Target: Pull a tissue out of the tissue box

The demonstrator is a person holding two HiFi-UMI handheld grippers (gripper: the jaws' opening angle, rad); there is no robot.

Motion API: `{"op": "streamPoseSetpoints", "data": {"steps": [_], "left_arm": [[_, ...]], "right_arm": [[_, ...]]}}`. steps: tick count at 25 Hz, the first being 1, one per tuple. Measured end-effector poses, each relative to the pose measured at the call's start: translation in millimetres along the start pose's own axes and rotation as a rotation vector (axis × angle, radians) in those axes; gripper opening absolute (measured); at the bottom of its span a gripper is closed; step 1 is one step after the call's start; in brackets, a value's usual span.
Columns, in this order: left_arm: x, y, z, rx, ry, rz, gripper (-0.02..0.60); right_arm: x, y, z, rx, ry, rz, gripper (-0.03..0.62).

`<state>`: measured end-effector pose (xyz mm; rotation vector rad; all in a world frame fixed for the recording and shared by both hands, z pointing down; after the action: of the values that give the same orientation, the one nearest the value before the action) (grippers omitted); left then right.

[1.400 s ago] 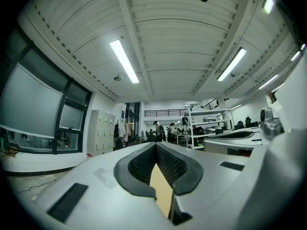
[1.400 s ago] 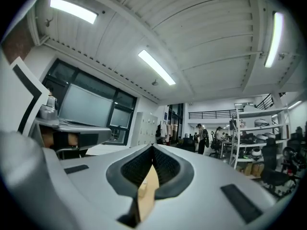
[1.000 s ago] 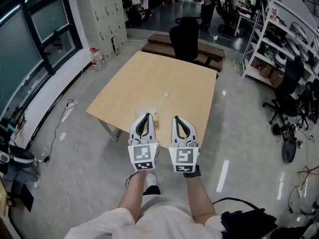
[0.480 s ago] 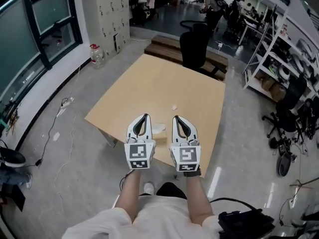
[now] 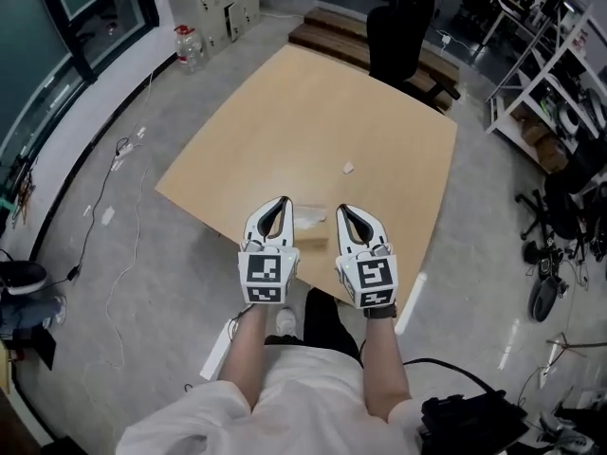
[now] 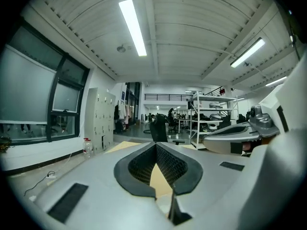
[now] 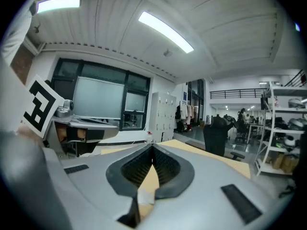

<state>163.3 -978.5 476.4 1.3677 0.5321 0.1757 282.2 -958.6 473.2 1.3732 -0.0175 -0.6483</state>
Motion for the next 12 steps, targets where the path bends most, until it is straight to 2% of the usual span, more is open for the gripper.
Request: {"op": "streamPoseSetpoints", "data": {"steps": [4, 12], "left_arm": [[-4.8, 22.5, 30.4, -0.060, -0.018, -0.003, -0.012], [-33.8, 75.1, 71.2, -0.176, -0.072, -0.024, -0.012]], "right_arm": [[15.2, 38.0, 21.6, -0.050, -0.090, 0.046, -0.002], [17.3, 112.9, 64.6, -0.213, -0.226, 0.029, 0.019]]}}
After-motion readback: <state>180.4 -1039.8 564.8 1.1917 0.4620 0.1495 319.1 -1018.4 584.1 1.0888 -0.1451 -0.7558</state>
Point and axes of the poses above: the fingertips, and each gripper's own axes: z forward along the fingers, x to its right, y out of its underside, the point moved 2 cm from there along -z, backward along the fingers, and after that the axes turned 13 degrees about -z, right-handed, at the moved point
